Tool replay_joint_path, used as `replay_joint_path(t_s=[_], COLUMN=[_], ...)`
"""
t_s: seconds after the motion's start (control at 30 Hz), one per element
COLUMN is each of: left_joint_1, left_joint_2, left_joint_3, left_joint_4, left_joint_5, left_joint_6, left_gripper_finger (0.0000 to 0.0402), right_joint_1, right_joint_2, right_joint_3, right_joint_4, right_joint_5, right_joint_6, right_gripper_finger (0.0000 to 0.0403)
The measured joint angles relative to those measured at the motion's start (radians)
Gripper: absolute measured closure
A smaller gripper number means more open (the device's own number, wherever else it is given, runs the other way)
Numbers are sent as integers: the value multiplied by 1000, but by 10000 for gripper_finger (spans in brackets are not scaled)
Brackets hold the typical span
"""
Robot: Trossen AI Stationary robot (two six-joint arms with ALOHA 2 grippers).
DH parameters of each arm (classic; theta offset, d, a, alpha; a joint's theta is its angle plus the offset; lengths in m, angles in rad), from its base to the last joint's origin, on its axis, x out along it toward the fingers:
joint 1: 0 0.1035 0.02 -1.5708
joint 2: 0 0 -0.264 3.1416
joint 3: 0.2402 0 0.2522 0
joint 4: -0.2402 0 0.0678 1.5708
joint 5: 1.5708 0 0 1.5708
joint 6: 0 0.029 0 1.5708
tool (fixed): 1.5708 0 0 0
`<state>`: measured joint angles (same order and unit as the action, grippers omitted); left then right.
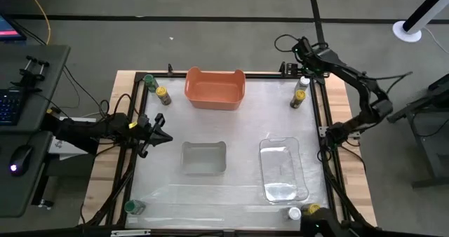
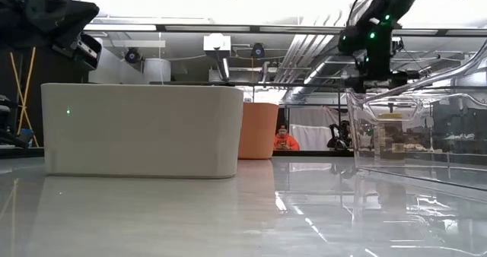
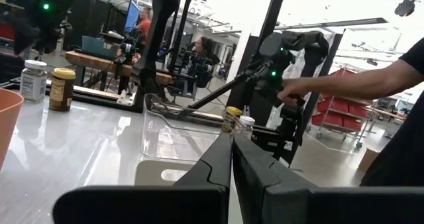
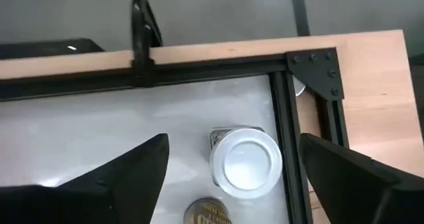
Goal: Sort spices by type
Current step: Put the top white seasoning bottle into the transparent bin
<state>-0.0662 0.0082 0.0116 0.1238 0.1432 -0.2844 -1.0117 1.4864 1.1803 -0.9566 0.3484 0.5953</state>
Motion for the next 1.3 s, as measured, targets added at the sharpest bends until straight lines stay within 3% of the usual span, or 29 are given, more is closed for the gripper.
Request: replay_joint_path(t_s=[0.47,0.87,1.3], left_joint_1=[0,0,0], left_joint_2=[0,0,0], left_joint_3=[0,0,0], left_joint_4=[0,0,0], left_joint_5=[0,0,0], left_joint_6=[0,0,0], left_gripper_finger=[399,399,399], right_joint_1=[0,-3,6], right_joint_2=[107,202,206], right_joint_3=[-1,-1,-1], right_joint_4=[-29,-63,18], right_joint_5=[22,-40,-7], right_joint_6=[55,84,-121], right_gripper_finger=[66,66,93])
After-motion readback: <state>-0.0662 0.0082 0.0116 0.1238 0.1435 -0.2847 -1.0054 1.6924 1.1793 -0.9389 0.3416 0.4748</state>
